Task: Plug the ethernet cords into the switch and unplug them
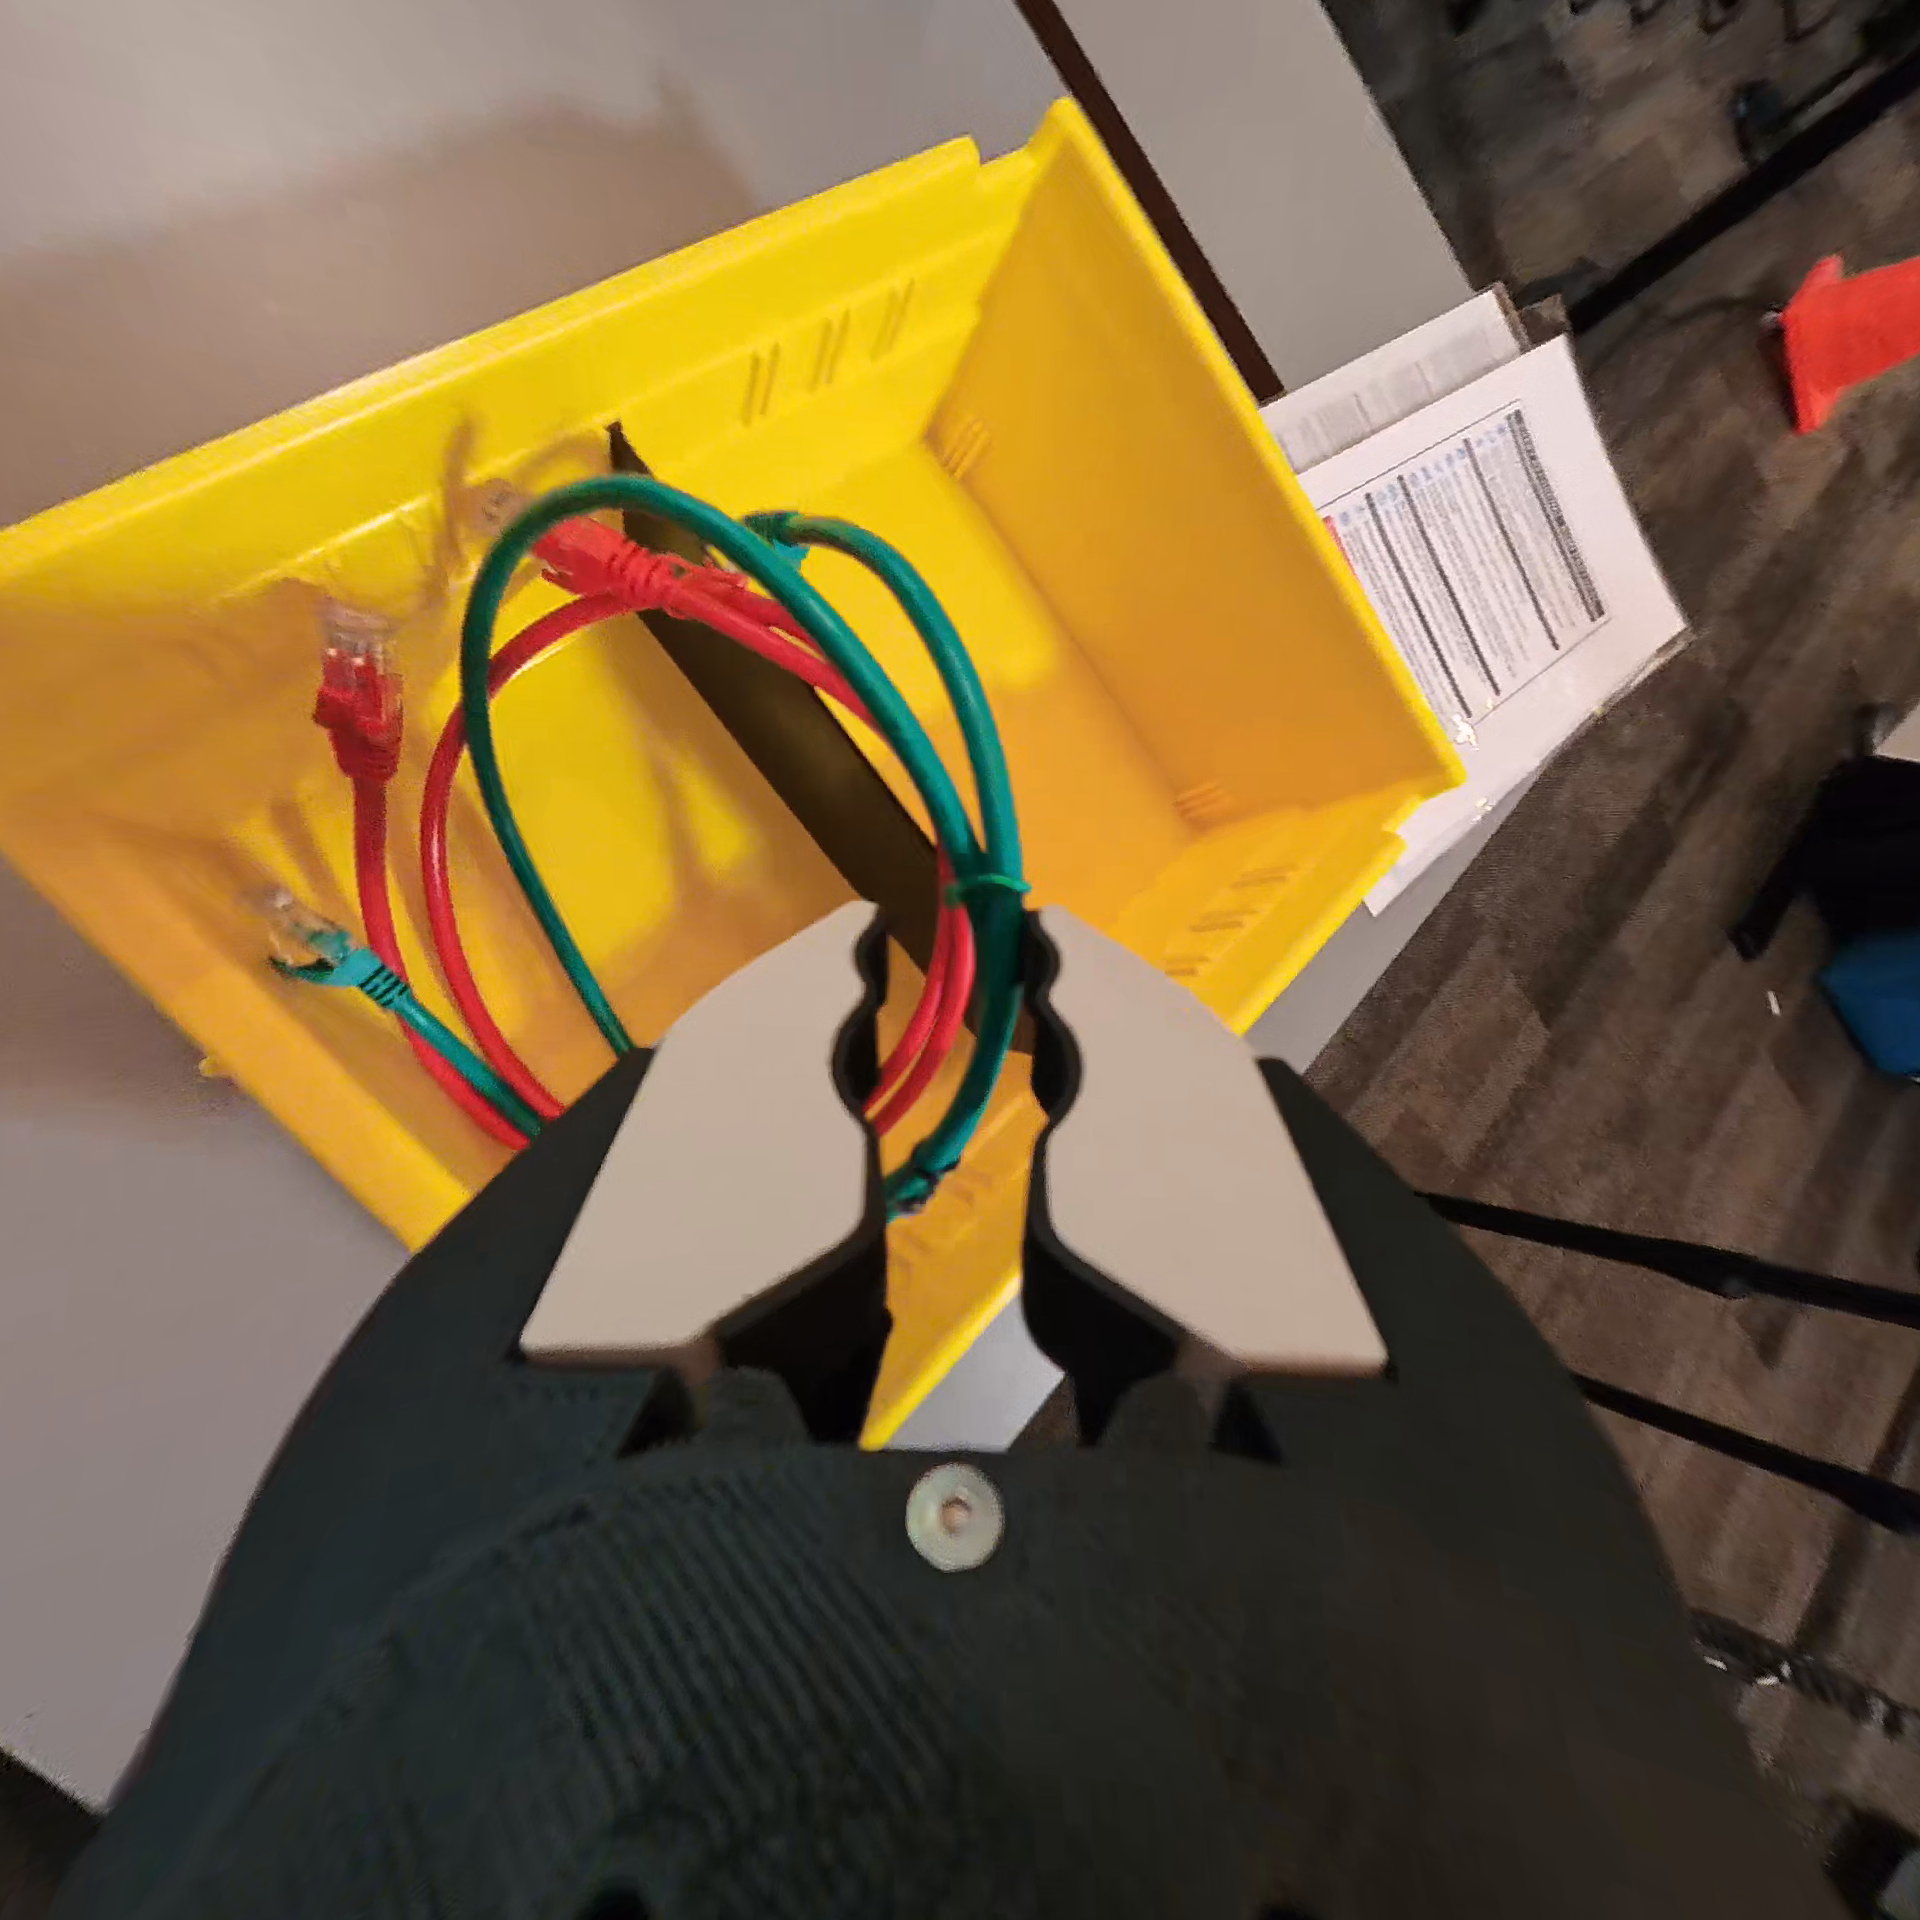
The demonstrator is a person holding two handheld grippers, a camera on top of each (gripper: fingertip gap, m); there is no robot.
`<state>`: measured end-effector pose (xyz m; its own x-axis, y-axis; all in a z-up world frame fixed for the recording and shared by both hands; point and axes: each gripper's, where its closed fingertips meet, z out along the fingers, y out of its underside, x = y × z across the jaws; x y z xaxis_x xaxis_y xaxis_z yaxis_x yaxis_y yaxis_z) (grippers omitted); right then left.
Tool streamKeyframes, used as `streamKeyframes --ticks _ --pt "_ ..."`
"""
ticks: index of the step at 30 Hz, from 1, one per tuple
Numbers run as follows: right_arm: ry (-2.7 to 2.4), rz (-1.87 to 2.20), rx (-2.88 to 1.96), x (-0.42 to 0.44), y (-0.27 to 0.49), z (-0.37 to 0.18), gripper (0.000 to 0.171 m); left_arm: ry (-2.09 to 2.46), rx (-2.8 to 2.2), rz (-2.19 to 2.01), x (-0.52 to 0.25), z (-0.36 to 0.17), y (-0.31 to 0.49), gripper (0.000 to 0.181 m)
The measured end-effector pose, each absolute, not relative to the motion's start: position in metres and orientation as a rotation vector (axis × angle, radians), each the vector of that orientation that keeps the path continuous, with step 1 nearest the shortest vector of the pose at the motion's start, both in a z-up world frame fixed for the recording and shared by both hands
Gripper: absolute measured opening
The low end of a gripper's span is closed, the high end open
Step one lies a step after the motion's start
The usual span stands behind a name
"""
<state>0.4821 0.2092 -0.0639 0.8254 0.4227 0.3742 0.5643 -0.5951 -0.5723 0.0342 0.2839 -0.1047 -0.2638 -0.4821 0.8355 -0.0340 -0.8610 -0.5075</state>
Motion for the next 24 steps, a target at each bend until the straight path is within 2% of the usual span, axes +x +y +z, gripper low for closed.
streamKeyframes --ticks 1,5,9,12,16,18,24 --pt "-0.693 -0.26 -2.281 0.482 0.211 -0.062 0.035 0.63 -1.695 -2.199 0.034 -0.105 0.284 0.025" --pt "-0.617 -0.268 -2.224 0.48 0.214 -0.047 0.05 0.627 -1.695 -2.2 0.034 -0.105 0.284 0.026" --pt "-0.555 -0.283 -2.045 0.459 0.219 -0.006 0.042 0.626 -1.697 -2.199 0.034 -0.105 0.285 0.026" --pt "-0.558 -0.184 -1.838 0.402 0.221 0.038 0.033 0.63 -1.7 -2.192 0.034 -0.106 0.285 0.025" --pt "-0.633 0.078 -1.617 0.29 0.216 0.068 0.037 0.689 -1.701 -2.138 0.037 -0.107 0.281 0.025" --pt "-0.67 0.234 -1.56 0.232 0.214 0.063 0.046 0.769 -1.696 -2.075 0.039 -0.108 0.273 0.025" --pt "-0.674 0.672 -1.499 0.097 0.219 -0.008 0.045 1.04 -1.63 -1.982 0.042 -0.105 0.24 0.025"
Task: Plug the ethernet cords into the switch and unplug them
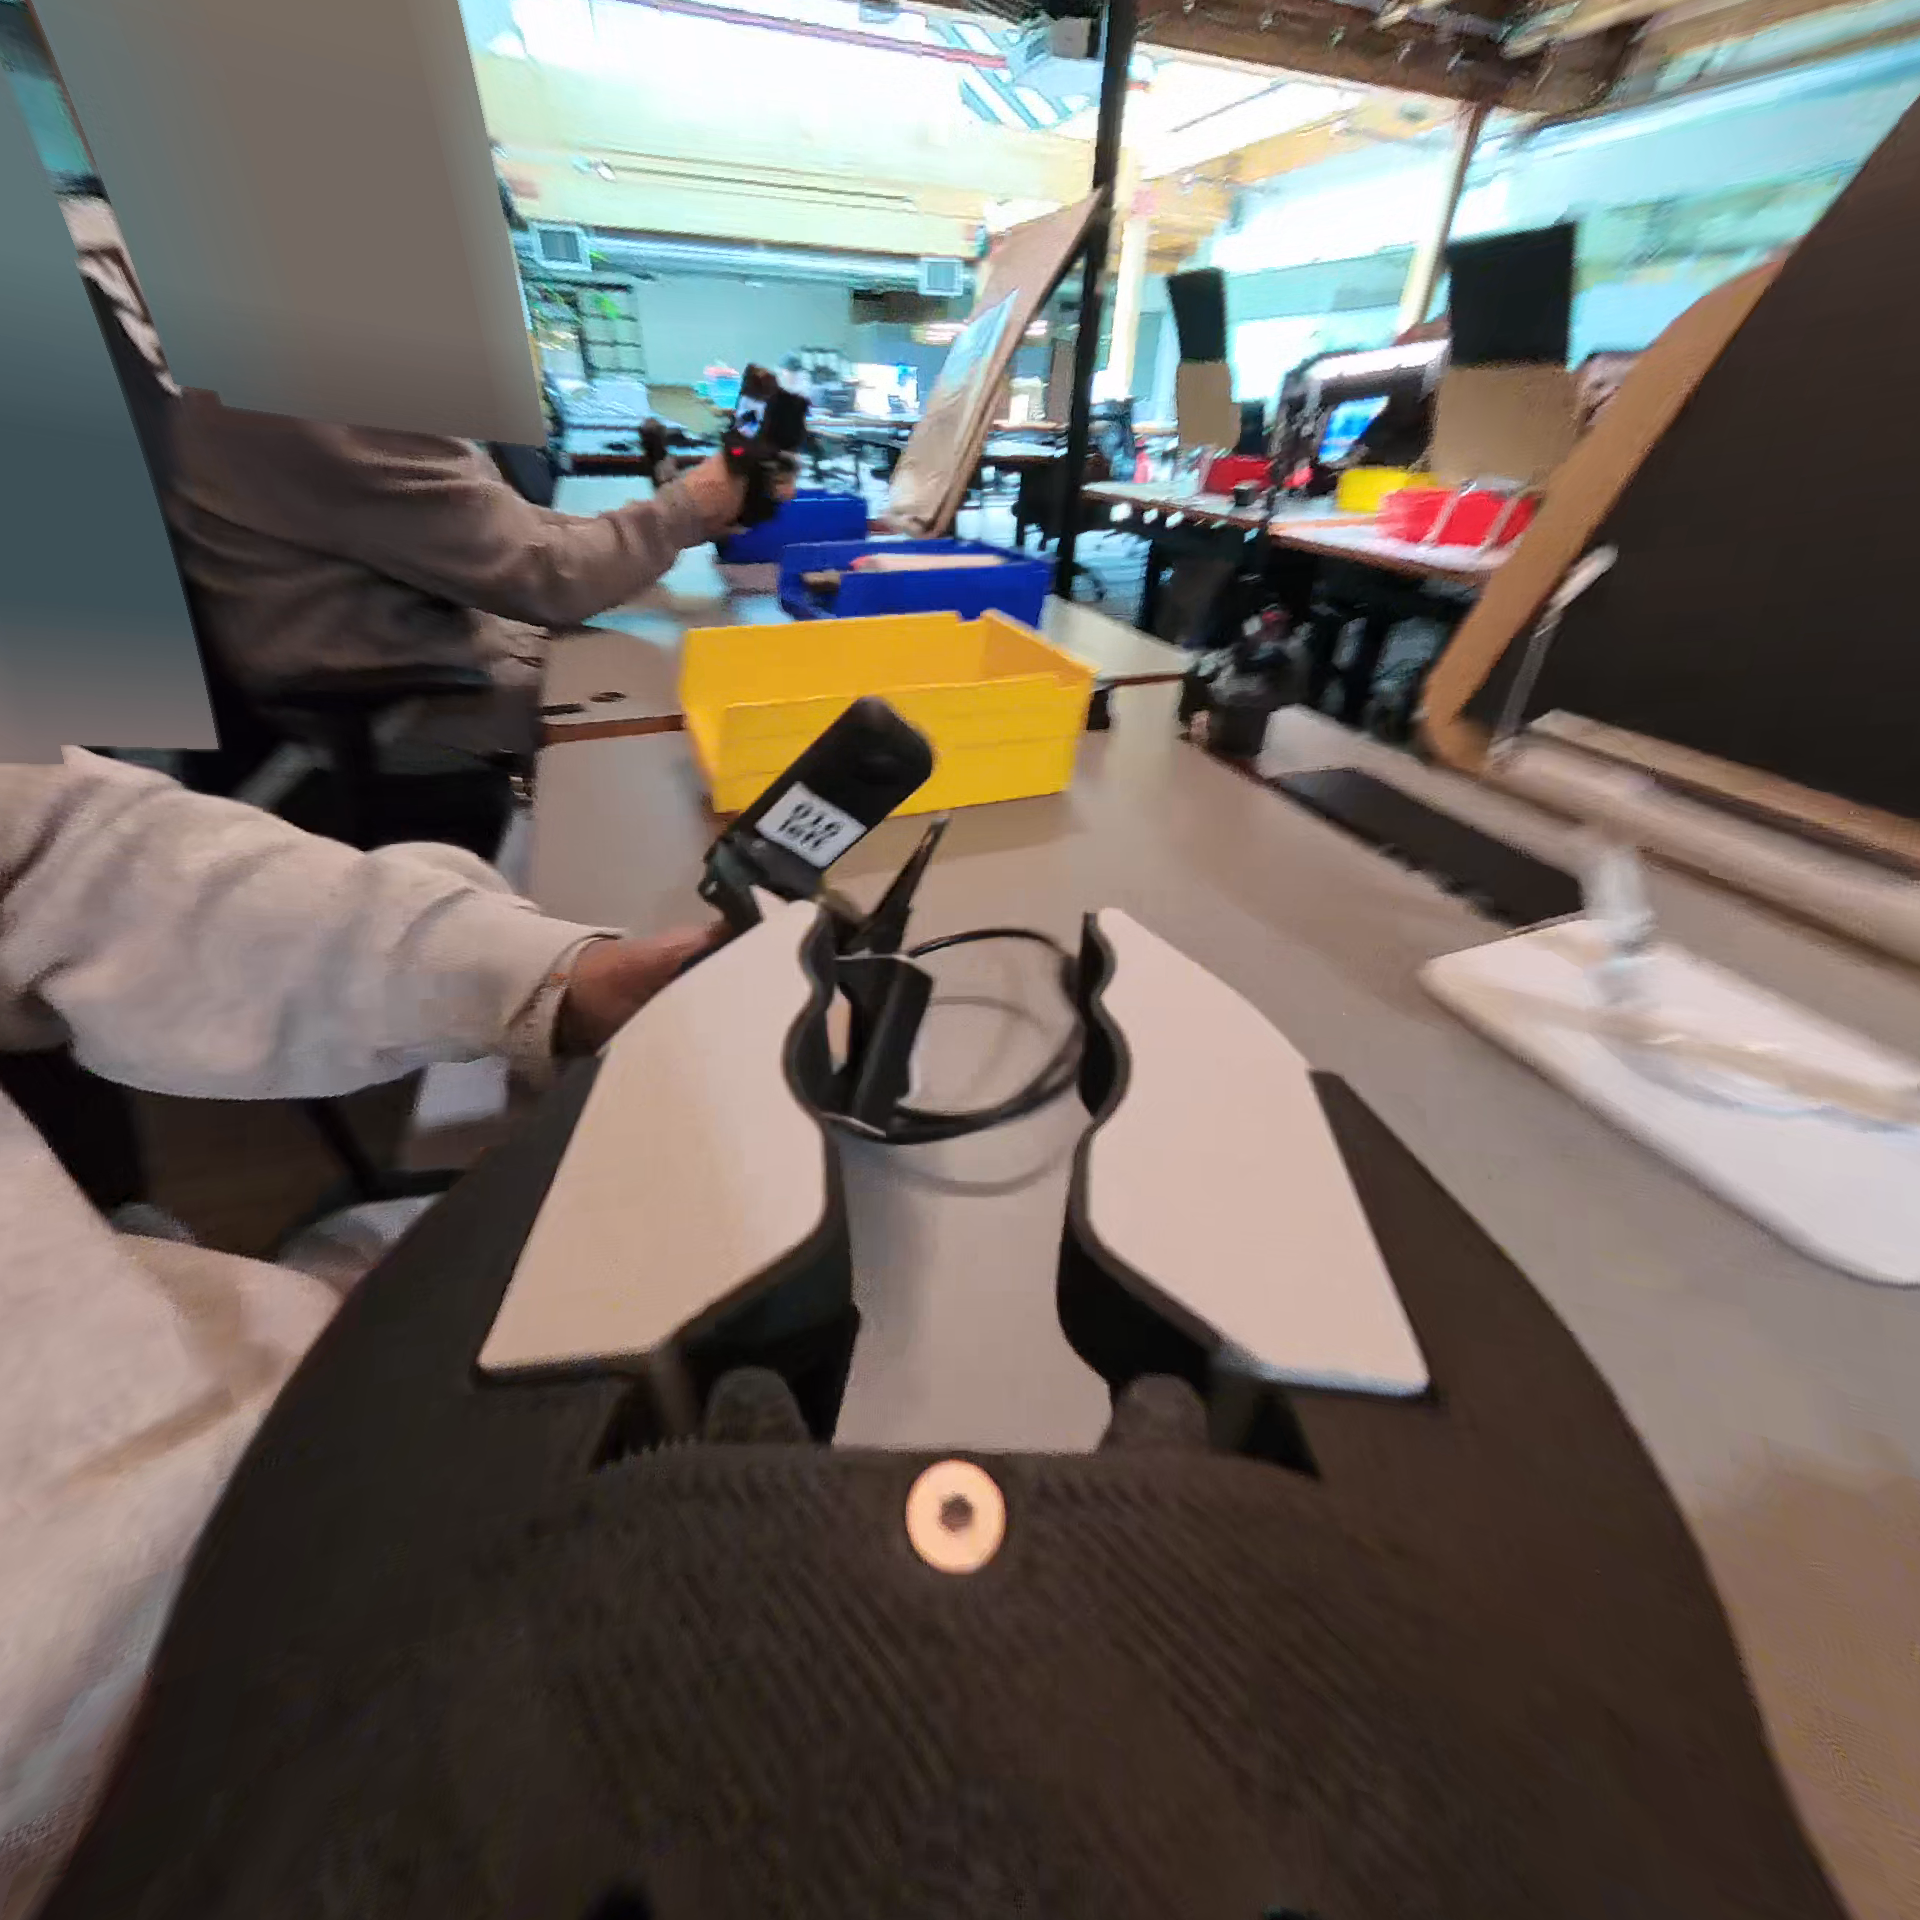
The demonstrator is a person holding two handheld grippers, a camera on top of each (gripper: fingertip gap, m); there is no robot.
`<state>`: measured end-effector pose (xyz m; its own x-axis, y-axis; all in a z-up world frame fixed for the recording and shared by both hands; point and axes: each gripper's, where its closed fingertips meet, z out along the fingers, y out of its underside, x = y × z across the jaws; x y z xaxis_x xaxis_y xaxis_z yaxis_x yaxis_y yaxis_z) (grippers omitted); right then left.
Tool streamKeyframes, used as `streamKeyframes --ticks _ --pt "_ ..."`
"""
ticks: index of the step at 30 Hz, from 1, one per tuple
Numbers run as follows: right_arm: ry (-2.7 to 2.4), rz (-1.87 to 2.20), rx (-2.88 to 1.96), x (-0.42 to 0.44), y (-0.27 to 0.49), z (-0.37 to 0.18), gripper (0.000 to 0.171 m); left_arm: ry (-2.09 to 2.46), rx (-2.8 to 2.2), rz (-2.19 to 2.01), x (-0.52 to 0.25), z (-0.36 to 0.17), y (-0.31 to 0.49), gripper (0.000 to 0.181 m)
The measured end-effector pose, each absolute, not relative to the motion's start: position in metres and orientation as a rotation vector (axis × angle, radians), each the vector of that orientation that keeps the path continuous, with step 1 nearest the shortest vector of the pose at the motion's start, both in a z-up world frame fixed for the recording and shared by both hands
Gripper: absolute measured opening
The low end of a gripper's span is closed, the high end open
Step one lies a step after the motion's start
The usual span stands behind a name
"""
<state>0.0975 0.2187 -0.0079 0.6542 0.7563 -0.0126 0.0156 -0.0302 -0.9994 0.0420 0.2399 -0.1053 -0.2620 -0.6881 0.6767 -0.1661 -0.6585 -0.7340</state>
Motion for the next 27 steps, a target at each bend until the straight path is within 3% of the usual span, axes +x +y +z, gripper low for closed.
streamKeyframes --ticks 4,7,12,15,21,27 --pt "-0.549 1.081 -1.661 0.056 0.216 -0.073 0.052 1.47 -1.643 -1.873 0.038 -0.12 0.195 0.026" --pt "-0.421 1.418 -1.614 0.045 0.209 -0.075 0.051 1.852 -1.673 -1.706 0.031 -0.145 0.16 0.028" --pt "-0.596 1.39 -1.748 0.028 0.2 -0.102 0.048 2.084 -1.717 -1.789 0.031 -0.159 0.113 0.028" --pt "-0.649 1.382 -1.776 0.022 0.193 -0.106 0.015 2.122 -1.748 -1.82 0.032 -0.164 0.104 0.028" --pt "-0.35 1.268 -1.663 0.071 0.225 -0.087 0.009 1.566 -1.669 -1.96 0.054 -0.125 0.16 0.059" --pt "0.077 1.206 -1.529 0.133 0.251 -0.08 0.0 0.939 -1.607 -2.002 0.039 -0.089 0.246 0.063"
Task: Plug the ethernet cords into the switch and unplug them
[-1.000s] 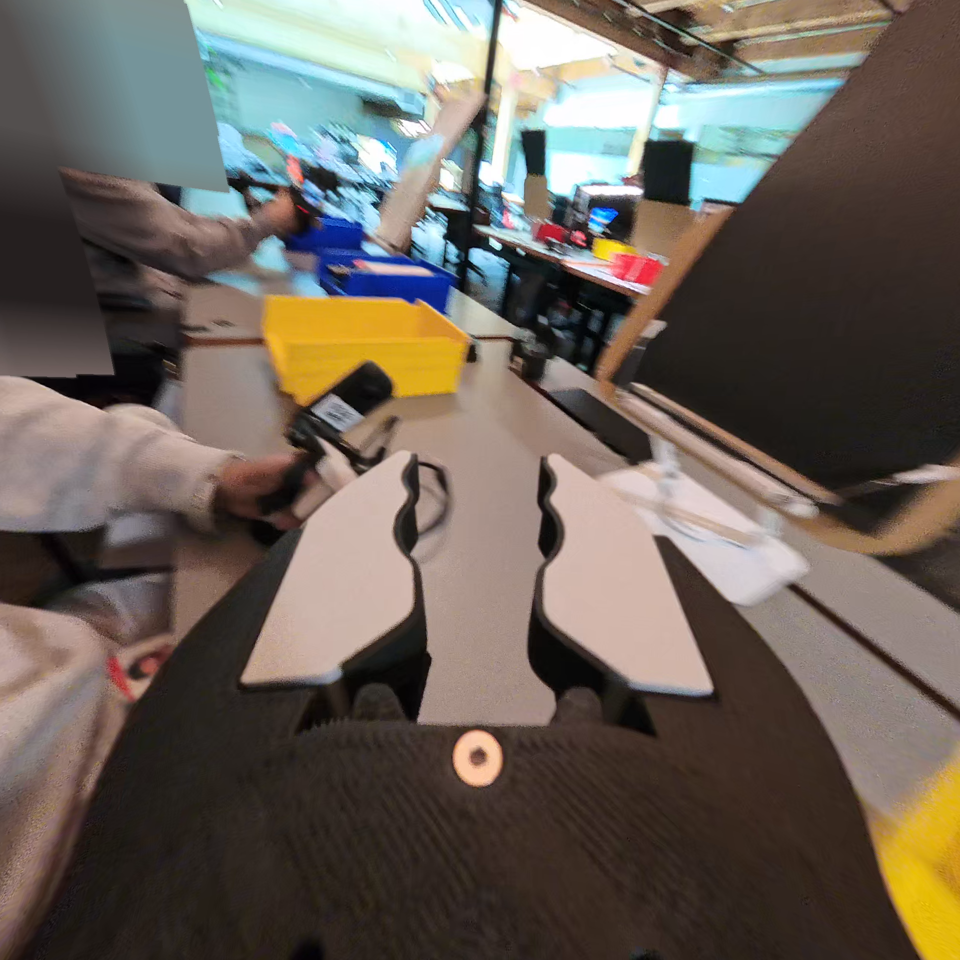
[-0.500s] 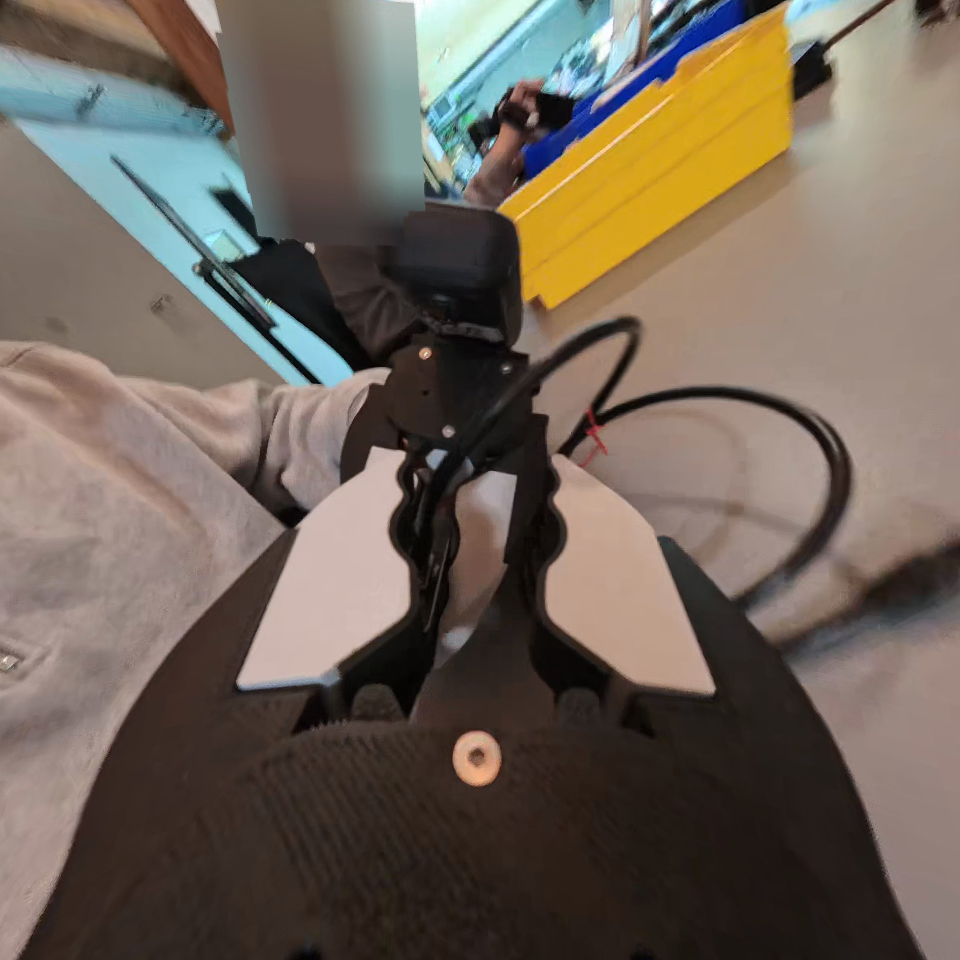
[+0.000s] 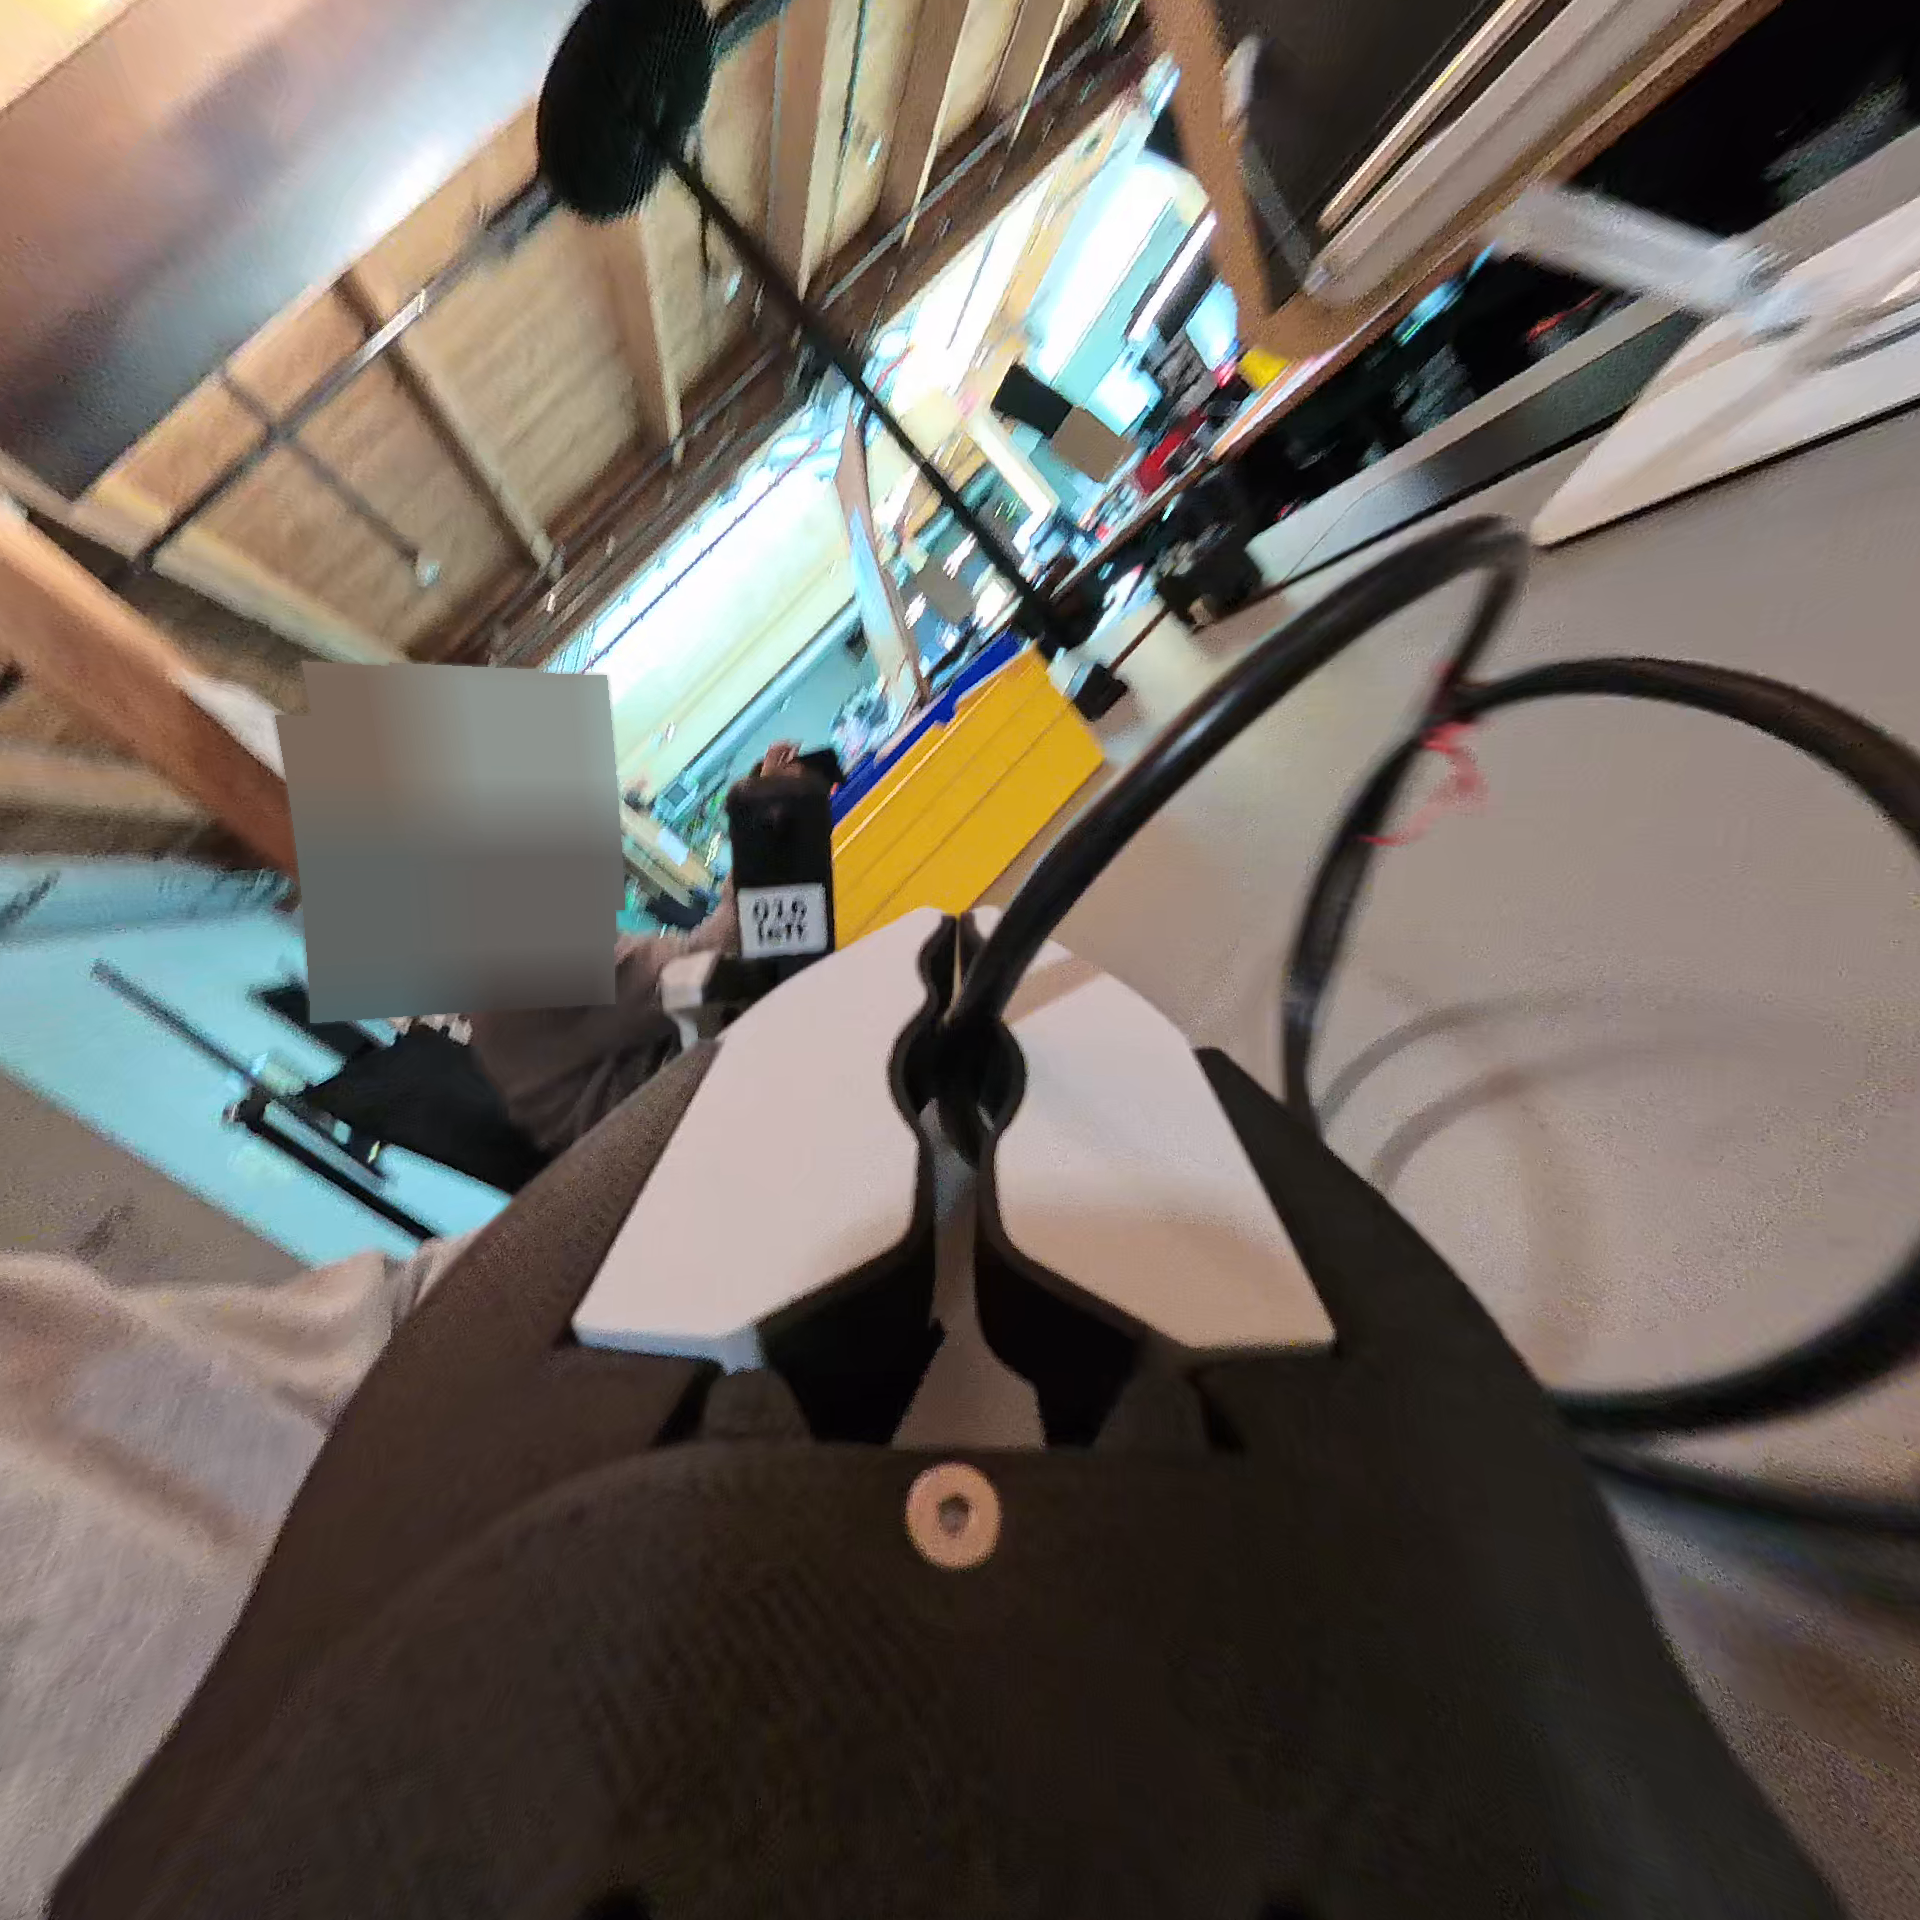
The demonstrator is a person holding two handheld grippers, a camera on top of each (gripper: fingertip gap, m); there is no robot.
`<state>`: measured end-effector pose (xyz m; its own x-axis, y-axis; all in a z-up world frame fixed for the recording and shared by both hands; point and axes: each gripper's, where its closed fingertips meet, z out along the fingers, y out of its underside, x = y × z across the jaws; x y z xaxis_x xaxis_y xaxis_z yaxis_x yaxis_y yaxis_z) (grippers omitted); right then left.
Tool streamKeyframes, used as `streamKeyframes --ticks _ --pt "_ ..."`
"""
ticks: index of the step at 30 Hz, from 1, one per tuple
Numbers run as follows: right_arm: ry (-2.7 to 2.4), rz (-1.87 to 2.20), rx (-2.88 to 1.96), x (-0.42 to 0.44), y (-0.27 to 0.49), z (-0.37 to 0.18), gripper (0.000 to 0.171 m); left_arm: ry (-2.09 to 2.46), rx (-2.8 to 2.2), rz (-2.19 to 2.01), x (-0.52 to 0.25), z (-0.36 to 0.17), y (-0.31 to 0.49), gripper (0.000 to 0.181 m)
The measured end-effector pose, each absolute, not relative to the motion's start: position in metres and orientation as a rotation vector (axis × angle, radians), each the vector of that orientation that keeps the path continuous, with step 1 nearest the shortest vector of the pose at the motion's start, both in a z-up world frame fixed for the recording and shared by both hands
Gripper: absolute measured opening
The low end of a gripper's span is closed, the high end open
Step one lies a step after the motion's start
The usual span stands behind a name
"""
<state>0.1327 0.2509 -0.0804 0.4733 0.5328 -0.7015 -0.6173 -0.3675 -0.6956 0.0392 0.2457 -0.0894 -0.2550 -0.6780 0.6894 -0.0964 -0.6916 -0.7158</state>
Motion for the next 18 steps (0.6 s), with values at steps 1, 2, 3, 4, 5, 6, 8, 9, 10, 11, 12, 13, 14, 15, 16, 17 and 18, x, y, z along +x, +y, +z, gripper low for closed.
streamKeyframes --ticks 1,2,3,4,5,6,8,9,10,11,12,13,14,15,16,17,18 --pt "0.114 1.206 -1.5 0.139 0.252 -0.078 0.0 0.917 -1.618 -2.0 0.039 -0.091 0.249 0.065" --pt "0.138 1.213 -1.471 0.142 0.253 -0.075 0.0 0.922 -1.638 -1.994 0.041 -0.094 0.248 0.067" --pt "0.155 1.215 -1.451 0.145 0.253 -0.073 0.0 0.943 -1.661 -1.987 0.044 -0.1 0.245 0.071" --pt "0.164 1.233 -1.416 0.145 0.252 -0.068 0.0 0.971 -1.68 -1.979 0.049 -0.106 0.239 0.076" --pt "0.174 1.282 -1.37 0.143 0.249 -0.061 0.0 0.995 -1.706 -1.973 0.054 -0.112 0.232 0.083" --pt "0.187 1.333 -1.336 0.14 0.247 -0.056 0.0 1.023 -1.729 -1.98 0.059 -0.115 0.225 0.088" --pt "0.196 1.397 -1.281 0.13 0.242 -0.049 0.0 1.059 -1.722 -1.94 0.066 -0.115 0.218 0.095" --pt "0.195 1.419 -1.267 0.124 0.239 -0.047 0.0 1.076 -1.705 -1.905 0.068 -0.114 0.216 0.098" --pt "0.188 1.443 -1.25 0.118 0.237 -0.045 0.0 1.091 -1.691 -1.867 0.07 -0.114 0.215 0.102" --pt "0.179 1.482 -1.221 0.112 0.234 -0.04 0.0 1.096 -1.683 -1.823 0.071 -0.113 0.215 0.109" --pt "0.167 1.534 -1.192 0.107 0.23 -0.035 0.0 1.094 -1.67 -1.785 0.071 -0.112 0.217 0.115" --pt "0.145 1.584 -1.166 0.101 0.226 -0.03 0.0 1.087 -1.652 -1.751 0.071 -0.111 0.218 0.121" --pt "0.117 1.622 -1.15 0.095 0.223 -0.026 0.0 1.08 -1.629 -1.718 0.071 -0.109 0.22 0.126" --pt "0.089 1.641 -1.146 0.09 0.22 -0.024 0.0 1.078 -1.599 -1.69 0.071 -0.106 0.222 0.13" --pt "0.064 1.649 -1.145 0.086 0.217 -0.022 0.0 1.087 -1.567 -1.667 0.071 -0.103 0.222 0.132" --pt "0.044 1.658 -1.143 0.082 0.215 -0.021 0.0 1.107 -1.54 -1.647 0.07 -0.102 0.22 0.133" --pt "0.031 1.676 -1.136 0.08 0.214 -0.019 0.0 1.141 -1.518 -1.628 0.07 -0.101 0.218 0.134"
